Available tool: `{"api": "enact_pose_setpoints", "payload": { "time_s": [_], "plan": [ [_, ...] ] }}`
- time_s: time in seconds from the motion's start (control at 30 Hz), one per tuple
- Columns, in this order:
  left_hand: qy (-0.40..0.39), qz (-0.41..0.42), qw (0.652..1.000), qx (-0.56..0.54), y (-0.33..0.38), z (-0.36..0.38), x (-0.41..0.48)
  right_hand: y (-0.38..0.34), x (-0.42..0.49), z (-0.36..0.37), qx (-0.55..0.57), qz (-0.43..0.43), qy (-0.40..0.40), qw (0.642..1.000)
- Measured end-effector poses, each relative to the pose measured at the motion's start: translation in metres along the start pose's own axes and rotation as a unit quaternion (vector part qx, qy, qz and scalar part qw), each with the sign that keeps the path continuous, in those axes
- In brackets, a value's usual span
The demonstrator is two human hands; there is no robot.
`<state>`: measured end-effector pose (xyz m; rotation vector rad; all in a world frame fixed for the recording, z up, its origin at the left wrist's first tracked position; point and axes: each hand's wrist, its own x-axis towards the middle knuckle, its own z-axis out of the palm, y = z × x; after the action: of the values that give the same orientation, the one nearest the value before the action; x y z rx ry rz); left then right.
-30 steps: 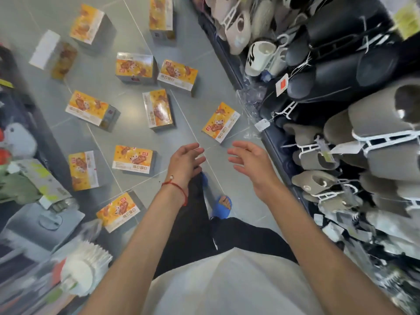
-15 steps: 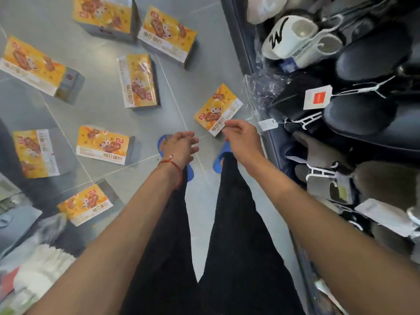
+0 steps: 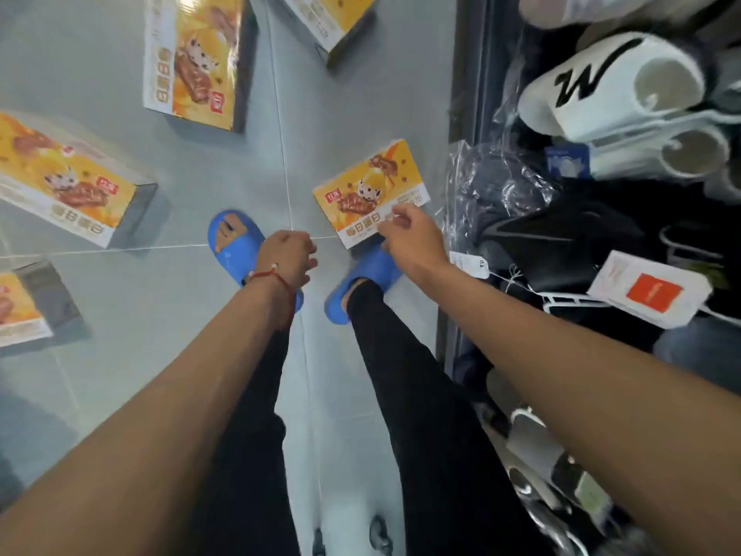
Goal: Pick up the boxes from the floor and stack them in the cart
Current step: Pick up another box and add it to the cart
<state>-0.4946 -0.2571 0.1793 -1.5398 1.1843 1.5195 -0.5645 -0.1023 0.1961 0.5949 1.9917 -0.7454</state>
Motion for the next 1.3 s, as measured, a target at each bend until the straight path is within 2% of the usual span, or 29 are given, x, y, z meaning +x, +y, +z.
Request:
{"api": "enact_pose_setpoints", "payload": {
  "time_s": [0.1,0.2,0.4,0.6,0.7,1.03,1.3],
  "plan": [
    [-0.01,-0.003,1.0,0.011,-0.009,0.008,0.043,0.028,0.065,0.022,0.01,0.019,0.02,1.0],
    [0.005,-0.019,1.0,0.012,-0.012,0.02,0.086,0.025,0.097,0.035,-0.001,0.03,0.051,0.998],
    [0.042,-0.043,0.998,0.004,-0.007,0.047,0.169,0.042,0.182,0.047,-0.061,-0.02,0.095,0.993],
    [0.02,-0.051,0.995,-0.082,0.002,0.072,0.242,0.04,0.269,0.045,-0.073,-0.079,0.143,0.984],
    [0.013,-0.048,0.995,-0.087,0.004,0.082,0.264,0.04,0.296,0.044,-0.077,-0.063,0.138,0.985],
    [0.051,-0.033,0.997,-0.056,0.005,0.07,0.261,0.033,0.298,0.038,-0.025,-0.005,0.106,0.994],
    [0.076,0.007,0.997,-0.016,0.021,0.002,0.214,0.012,0.23,0.055,0.046,-0.06,0.071,0.995]
  ]
}}
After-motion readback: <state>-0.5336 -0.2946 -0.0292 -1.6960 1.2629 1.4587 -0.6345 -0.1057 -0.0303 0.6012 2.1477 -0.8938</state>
